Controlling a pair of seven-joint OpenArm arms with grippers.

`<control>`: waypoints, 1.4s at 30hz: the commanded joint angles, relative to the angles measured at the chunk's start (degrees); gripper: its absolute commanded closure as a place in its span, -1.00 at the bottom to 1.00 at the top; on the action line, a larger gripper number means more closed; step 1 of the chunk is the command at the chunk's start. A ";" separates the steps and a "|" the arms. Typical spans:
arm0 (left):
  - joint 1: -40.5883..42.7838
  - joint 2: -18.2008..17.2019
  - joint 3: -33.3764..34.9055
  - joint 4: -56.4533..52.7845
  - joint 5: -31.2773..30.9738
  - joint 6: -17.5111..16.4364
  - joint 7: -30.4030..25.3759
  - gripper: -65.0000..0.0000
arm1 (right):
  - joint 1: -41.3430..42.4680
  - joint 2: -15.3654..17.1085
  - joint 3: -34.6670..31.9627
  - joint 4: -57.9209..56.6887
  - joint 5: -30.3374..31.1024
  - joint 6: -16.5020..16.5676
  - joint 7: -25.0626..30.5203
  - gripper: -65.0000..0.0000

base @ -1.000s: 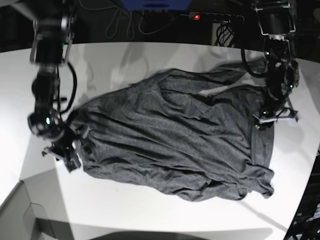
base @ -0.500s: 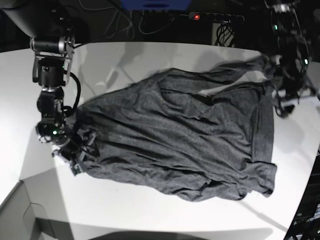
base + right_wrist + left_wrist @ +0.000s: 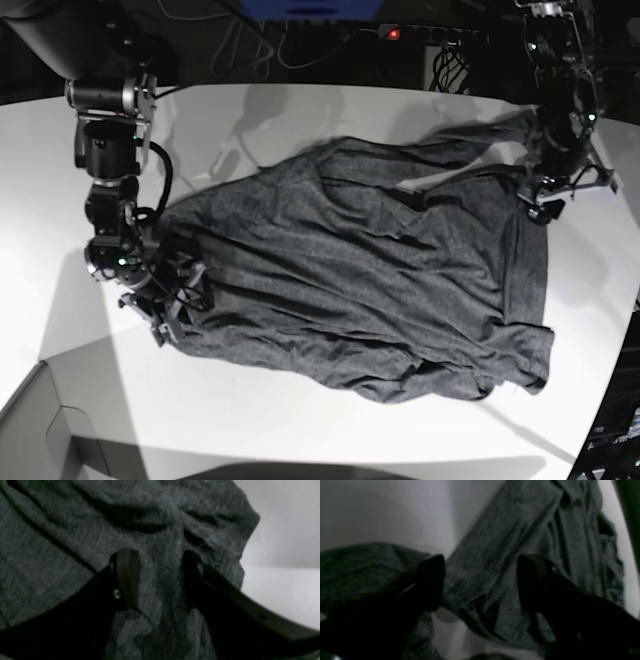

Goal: Layout the t-shirt on the table in an organized manner, then fold the t-shirt properly
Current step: 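Grasp the shirt edges with both grippers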

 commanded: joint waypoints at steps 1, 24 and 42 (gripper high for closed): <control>-0.19 -0.64 0.71 0.45 -0.35 -0.16 -0.32 -0.34 | 1.74 0.74 0.20 0.95 0.72 0.07 1.44 0.11; 0.16 -2.05 2.12 -1.83 -0.35 -0.16 -0.41 1.00 | 5.87 -0.93 0.46 0.69 0.89 -6.70 8.30 0.01; -0.37 -2.31 -5.09 -2.36 -0.35 -0.25 -0.41 1.00 | 8.59 -1.72 0.11 -11.80 0.63 -10.65 9.97 0.00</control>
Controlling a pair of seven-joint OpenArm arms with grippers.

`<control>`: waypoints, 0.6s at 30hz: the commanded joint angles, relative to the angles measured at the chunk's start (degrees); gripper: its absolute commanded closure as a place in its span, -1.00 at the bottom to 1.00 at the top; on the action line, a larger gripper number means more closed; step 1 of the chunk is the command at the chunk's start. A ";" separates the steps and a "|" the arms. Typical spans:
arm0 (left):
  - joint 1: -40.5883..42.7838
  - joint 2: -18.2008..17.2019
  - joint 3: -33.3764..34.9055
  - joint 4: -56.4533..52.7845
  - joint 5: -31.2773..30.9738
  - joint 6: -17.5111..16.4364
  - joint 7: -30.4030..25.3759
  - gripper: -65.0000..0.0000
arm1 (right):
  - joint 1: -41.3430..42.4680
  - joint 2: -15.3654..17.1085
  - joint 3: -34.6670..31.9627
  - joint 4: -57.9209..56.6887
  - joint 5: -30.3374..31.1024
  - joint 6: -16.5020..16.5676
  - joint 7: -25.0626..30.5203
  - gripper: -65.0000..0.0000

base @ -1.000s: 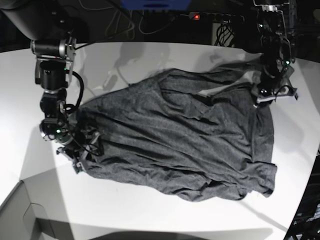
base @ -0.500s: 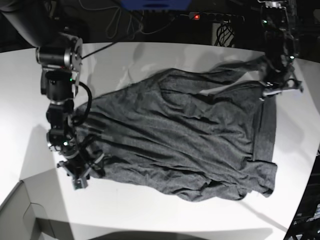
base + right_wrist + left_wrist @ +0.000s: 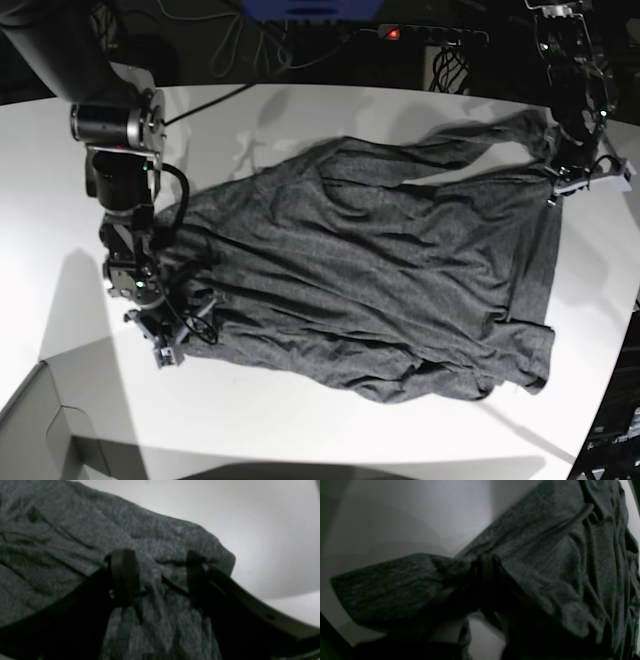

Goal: Layout the t-shirt on the table in an organized manner, then fold the t-shirt properly
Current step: 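Grasp the shirt edges with both grippers, then pull the shirt with the right gripper away from the left gripper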

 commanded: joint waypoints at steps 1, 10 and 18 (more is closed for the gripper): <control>-0.47 -0.83 -1.01 0.72 -0.20 -0.25 -0.87 1.00 | 1.25 0.73 -0.09 0.73 0.61 0.06 1.47 0.06; -0.30 -0.91 -2.68 0.63 -0.20 -0.33 -0.78 1.00 | 1.25 2.14 0.00 0.73 0.61 -0.03 1.47 1.00; 0.05 -2.32 -2.59 0.63 -0.55 -0.33 -0.78 1.00 | 3.71 3.99 0.88 0.99 1.05 -4.78 4.81 1.00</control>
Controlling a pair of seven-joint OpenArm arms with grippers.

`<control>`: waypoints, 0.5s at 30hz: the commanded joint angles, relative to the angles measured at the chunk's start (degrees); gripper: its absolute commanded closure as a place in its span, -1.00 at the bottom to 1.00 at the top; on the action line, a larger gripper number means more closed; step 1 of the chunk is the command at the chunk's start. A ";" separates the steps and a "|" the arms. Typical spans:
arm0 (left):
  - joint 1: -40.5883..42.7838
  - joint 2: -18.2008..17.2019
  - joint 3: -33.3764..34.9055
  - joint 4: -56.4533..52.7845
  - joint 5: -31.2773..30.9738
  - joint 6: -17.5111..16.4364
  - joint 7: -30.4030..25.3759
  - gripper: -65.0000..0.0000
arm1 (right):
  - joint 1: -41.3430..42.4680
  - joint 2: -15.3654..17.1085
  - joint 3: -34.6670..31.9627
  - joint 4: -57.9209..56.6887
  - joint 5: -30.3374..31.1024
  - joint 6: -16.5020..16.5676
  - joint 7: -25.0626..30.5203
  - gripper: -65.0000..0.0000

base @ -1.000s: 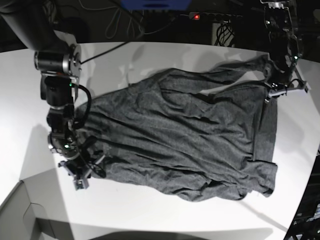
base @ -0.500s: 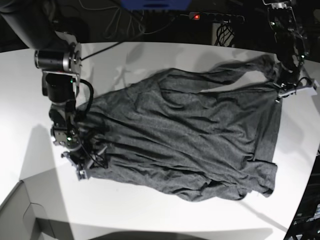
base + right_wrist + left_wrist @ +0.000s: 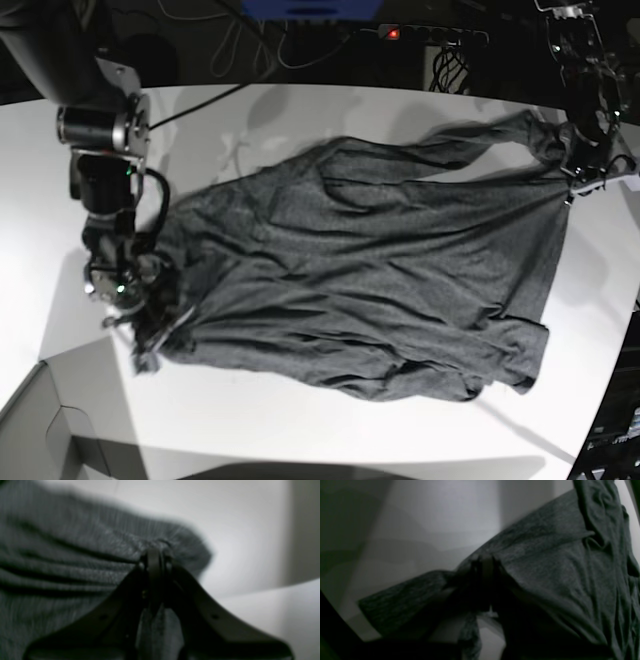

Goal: Layout the t-shirt on the table in an organized manner, then fold the t-shirt properly
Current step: 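Pull the shirt with the right gripper away from the left gripper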

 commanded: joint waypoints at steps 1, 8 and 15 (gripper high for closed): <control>-0.03 -0.79 -0.32 0.83 -0.46 -0.31 -0.85 1.00 | 2.07 0.95 1.17 1.17 0.87 -2.53 2.81 1.00; -0.03 -0.79 0.12 1.18 -0.46 -0.31 -0.85 1.00 | 3.74 1.04 7.15 1.17 0.79 -4.38 6.32 1.00; -0.03 -0.70 0.12 1.18 -0.46 -0.31 -0.85 1.00 | 3.83 0.86 12.69 2.40 0.87 -4.47 6.41 1.00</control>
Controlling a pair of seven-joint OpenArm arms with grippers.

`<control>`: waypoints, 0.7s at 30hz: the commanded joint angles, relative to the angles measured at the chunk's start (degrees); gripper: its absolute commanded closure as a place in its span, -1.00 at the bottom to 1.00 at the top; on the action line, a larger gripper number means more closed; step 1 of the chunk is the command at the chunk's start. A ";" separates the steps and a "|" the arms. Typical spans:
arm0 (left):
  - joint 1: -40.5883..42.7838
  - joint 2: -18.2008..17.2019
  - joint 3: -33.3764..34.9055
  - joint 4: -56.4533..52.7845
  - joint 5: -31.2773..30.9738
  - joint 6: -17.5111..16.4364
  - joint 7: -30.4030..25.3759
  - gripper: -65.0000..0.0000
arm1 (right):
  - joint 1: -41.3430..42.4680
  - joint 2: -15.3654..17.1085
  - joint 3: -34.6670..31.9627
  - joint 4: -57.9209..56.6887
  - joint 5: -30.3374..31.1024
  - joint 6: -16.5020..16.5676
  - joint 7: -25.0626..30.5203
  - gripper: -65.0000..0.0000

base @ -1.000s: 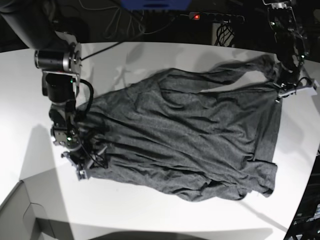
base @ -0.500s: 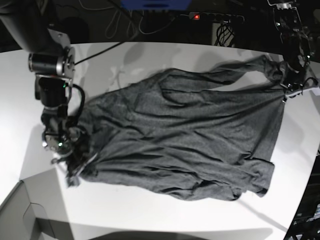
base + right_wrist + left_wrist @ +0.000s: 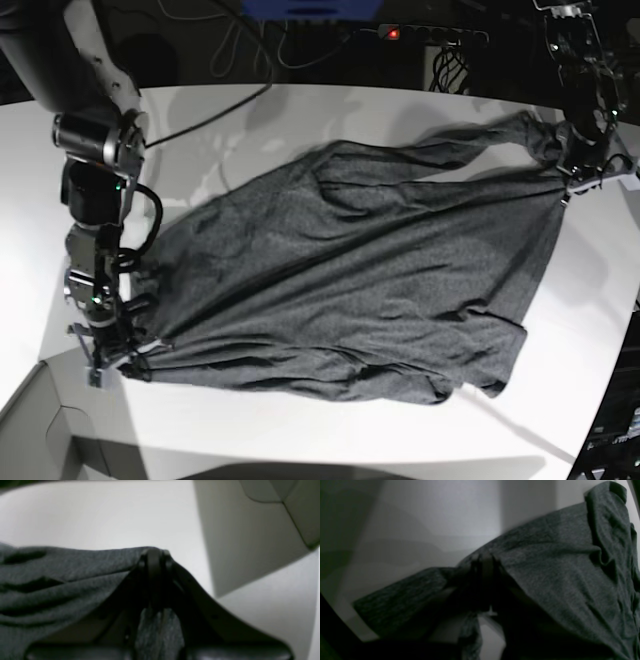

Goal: Layout the t-shirt on the table in an organized manner, then fold the t-shirt properly
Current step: 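Pull the shirt with the right gripper away from the left gripper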

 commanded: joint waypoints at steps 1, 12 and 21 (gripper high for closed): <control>-0.14 -0.86 -0.25 1.23 -0.31 -0.31 -1.11 1.00 | 2.50 0.77 1.51 2.23 0.44 -0.51 2.08 1.00; -0.32 -0.59 -0.16 1.40 -0.40 -0.31 -1.11 1.00 | 4.70 0.77 0.19 1.17 0.26 -0.42 1.91 0.82; -0.14 -0.59 -0.16 1.40 -0.48 -0.31 -1.11 1.00 | 8.21 1.47 -0.25 -6.13 0.26 -1.92 1.91 0.63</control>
